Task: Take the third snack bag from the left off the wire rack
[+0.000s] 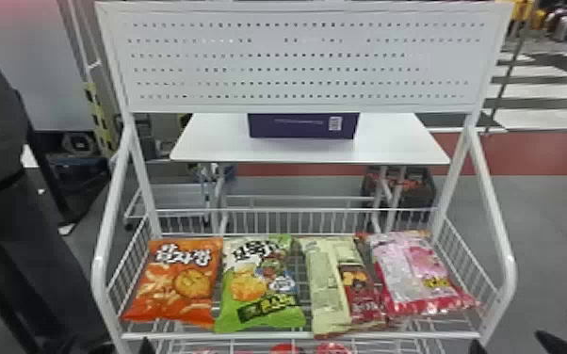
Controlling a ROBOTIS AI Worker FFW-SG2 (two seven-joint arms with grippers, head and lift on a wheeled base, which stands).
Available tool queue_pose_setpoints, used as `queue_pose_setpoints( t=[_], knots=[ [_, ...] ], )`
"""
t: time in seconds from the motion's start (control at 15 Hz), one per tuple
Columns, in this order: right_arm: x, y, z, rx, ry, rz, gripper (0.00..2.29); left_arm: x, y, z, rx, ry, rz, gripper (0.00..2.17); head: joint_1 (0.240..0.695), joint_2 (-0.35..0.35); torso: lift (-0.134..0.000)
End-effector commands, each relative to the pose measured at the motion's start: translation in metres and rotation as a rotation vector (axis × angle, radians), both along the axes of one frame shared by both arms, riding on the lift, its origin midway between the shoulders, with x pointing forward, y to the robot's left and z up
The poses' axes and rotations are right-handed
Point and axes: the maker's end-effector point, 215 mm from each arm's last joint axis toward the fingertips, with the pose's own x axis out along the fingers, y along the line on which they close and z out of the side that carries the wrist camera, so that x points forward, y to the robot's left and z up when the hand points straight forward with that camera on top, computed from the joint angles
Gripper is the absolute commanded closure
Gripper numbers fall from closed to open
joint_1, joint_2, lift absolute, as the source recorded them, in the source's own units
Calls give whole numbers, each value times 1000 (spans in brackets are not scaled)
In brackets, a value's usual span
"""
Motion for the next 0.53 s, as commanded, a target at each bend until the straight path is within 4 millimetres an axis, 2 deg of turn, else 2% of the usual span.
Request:
queue_pose_setpoints(
  t=[0.0, 0.47],
  knots=[
    [-1, 0, 1, -2, -3, 2, 130, 0, 0, -1, 0, 2, -1, 167, 499, 0, 0],
    [-2, 1, 2, -3, -5, 3, 130, 0, 0, 0, 1, 0, -1, 167, 499, 0, 0]
  ],
)
